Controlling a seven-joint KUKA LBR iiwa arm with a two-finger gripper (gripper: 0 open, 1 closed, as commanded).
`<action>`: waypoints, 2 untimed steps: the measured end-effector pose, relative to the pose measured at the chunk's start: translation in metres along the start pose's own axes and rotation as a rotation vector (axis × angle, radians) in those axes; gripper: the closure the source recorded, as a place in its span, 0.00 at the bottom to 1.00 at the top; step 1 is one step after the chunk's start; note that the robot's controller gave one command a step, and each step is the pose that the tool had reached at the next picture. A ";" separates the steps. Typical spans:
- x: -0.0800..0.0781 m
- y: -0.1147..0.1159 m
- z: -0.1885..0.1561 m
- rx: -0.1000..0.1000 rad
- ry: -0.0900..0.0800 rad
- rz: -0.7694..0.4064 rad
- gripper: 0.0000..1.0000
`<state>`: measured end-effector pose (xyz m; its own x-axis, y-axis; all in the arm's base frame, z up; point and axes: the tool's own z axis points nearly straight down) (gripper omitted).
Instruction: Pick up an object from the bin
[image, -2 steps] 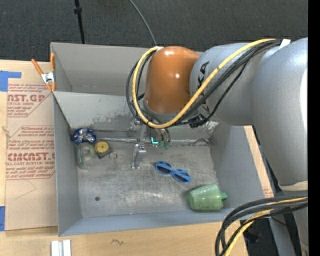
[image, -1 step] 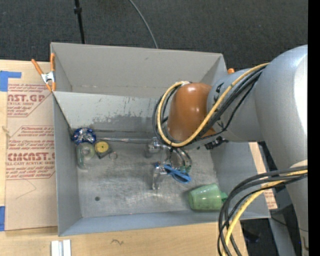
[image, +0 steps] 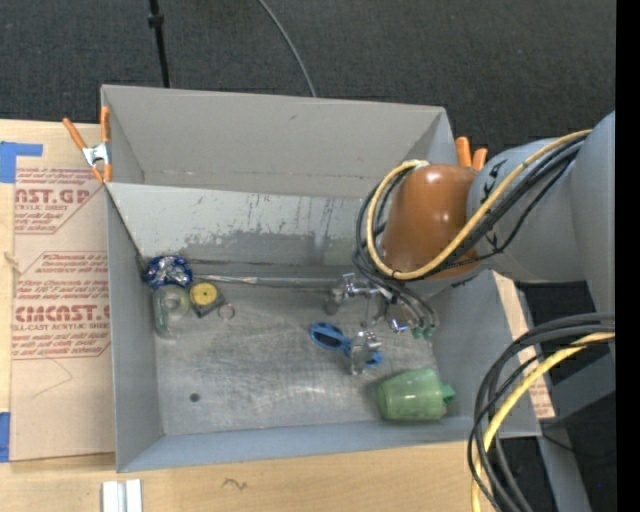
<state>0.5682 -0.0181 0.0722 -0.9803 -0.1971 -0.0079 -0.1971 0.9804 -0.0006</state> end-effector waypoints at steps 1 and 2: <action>0.001 0.002 -0.001 -0.002 0.009 -0.003 1.00; 0.024 -0.012 -0.152 0.001 -0.001 -0.214 1.00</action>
Offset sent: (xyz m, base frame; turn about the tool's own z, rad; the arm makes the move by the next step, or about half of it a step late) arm 0.0000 0.0000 0.0000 0.0000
